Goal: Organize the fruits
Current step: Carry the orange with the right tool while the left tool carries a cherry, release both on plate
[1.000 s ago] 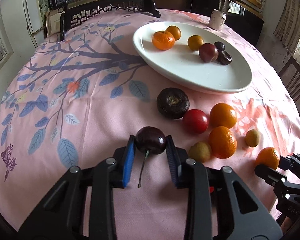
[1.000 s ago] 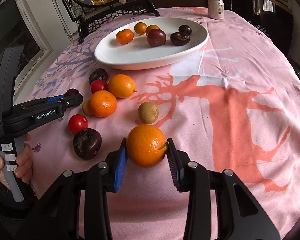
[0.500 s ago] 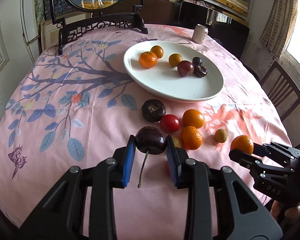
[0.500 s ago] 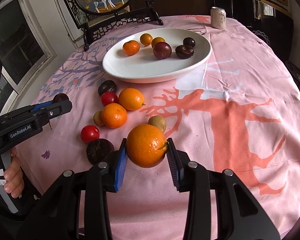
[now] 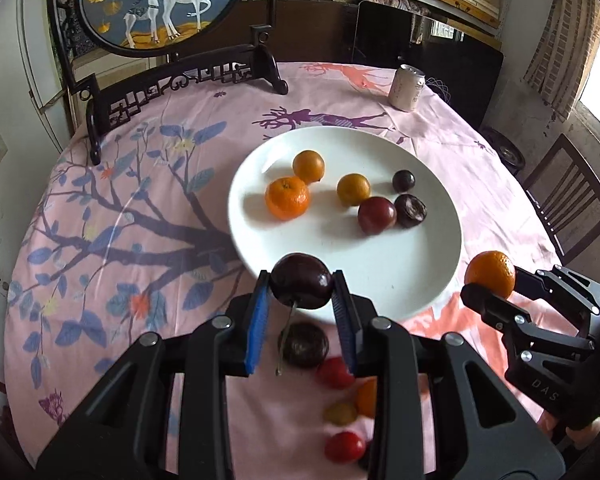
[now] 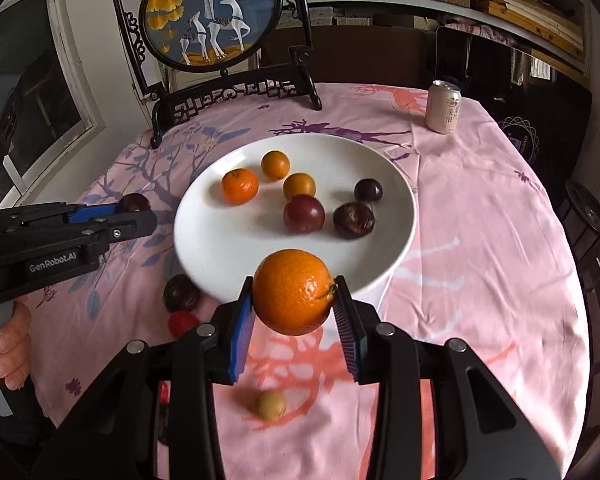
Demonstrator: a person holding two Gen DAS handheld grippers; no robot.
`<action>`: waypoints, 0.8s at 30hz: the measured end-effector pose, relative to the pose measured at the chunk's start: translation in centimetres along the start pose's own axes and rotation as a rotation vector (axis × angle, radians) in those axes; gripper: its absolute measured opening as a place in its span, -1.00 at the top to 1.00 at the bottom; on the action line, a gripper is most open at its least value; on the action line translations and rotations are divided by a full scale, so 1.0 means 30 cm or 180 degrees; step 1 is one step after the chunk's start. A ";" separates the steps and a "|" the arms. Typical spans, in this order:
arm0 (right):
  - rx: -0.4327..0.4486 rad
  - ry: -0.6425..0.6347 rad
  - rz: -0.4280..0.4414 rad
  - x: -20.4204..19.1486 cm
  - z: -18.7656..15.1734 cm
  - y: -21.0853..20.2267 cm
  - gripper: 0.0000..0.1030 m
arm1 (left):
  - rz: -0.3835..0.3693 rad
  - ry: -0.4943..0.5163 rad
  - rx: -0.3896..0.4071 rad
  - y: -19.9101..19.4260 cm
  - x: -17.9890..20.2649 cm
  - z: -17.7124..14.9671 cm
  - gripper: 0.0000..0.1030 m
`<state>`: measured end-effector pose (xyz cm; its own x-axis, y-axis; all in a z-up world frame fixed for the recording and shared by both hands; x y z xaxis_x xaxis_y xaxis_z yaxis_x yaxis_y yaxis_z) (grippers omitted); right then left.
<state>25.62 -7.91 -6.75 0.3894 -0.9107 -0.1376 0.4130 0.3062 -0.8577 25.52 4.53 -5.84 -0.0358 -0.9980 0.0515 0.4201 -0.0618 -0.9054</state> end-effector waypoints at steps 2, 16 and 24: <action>-0.0116 0.0002 -0.0008 0.022 0.050 0.064 0.25 | 0.0016 -0.0018 -0.0135 0.075 0.015 0.053 0.40; -0.0423 0.0092 -0.0020 0.115 0.154 0.298 0.26 | 0.0066 -0.0043 -0.0424 0.293 0.053 0.207 0.39; -0.0192 -0.0038 -0.0204 0.115 0.195 0.257 -0.07 | 0.0049 -0.0052 -0.0135 0.183 0.062 0.248 -0.24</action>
<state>34.96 -7.08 -10.94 0.3737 -0.9244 -0.0759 0.3871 0.2298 -0.8930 34.51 2.26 -7.59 -0.0148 -0.9989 0.0441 0.3816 -0.0464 -0.9232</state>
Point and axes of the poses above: each gripper's, at about its wrist camera, not at the fingertips, and y roughly the way its jaws point, x to its right, z to its top, the point moved 6 cm from there along y, roughly the way its jaws point, and after that the axes turned 11 degrees about -x, right-handed, at the moved point
